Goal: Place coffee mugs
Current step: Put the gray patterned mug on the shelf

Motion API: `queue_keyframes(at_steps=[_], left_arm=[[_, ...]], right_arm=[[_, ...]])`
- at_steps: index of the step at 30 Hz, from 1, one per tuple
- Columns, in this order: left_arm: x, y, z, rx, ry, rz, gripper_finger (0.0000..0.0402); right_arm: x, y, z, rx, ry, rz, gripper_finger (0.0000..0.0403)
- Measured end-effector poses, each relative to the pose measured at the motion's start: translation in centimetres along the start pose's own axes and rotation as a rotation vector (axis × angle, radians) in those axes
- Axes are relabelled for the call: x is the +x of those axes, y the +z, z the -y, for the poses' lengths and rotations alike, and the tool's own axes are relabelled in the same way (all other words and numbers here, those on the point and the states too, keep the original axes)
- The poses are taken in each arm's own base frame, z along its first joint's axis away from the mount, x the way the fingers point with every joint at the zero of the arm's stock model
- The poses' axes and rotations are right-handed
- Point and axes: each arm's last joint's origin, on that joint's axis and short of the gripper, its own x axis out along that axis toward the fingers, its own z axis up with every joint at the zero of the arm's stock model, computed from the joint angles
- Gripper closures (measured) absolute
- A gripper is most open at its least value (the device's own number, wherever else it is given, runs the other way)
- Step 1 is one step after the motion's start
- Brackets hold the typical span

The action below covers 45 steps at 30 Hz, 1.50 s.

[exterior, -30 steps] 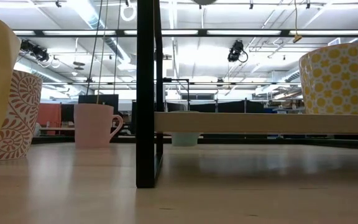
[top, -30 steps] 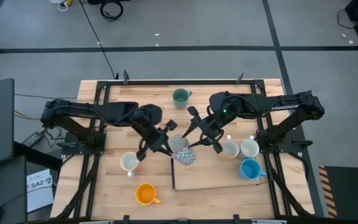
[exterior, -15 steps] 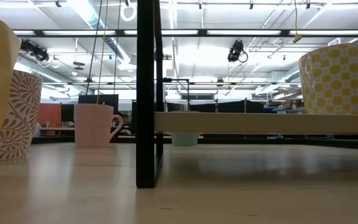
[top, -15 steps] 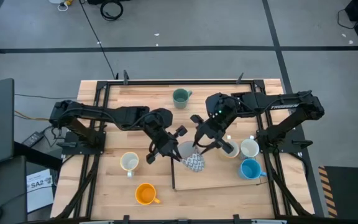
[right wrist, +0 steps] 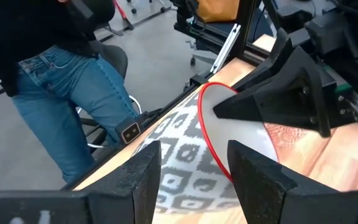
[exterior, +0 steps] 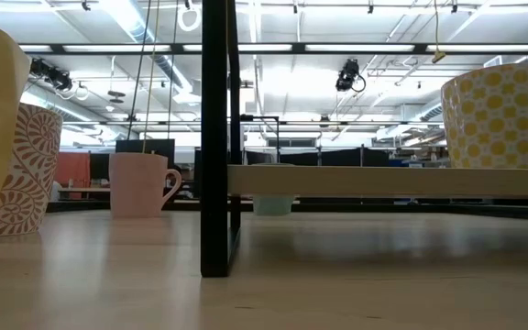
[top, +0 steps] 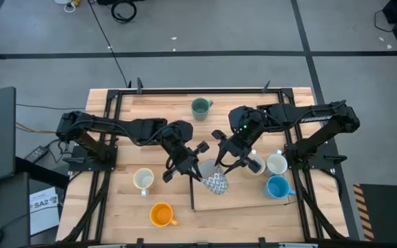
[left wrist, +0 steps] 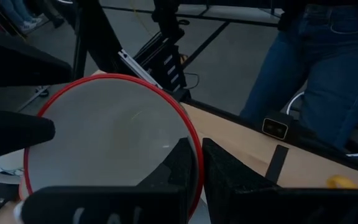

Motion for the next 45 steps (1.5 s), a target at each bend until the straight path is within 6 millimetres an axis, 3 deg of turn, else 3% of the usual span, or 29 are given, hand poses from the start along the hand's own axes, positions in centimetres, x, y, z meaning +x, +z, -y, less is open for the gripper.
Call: queue_keyframes(at_steps=[13,22,35,45], left_arm=[[-0.3,-0.1,-0.3,-0.002,0.011,0.0,0.0374],[-0.4,-0.5,-0.3,-0.041,-0.011,-0.011,0.0374],[-0.4,-0.9,0.1,-0.112,-0.045,-0.052,0.0374],[-0.6,-1.4,-0.6,-0.079,0.074,-0.125,0.0374]], right_arm=[[-0.8,0.1,1.0,-0.066,0.025,0.068,0.0215],[0.9,-0.8,2.0,-0.033,0.047,0.026,0.0215],[1.3,-1.3,2.1,0.002,0.048,-0.019,0.0216],[-1.3,-1.5,0.5,0.038,-0.071,-0.136,0.0216]])
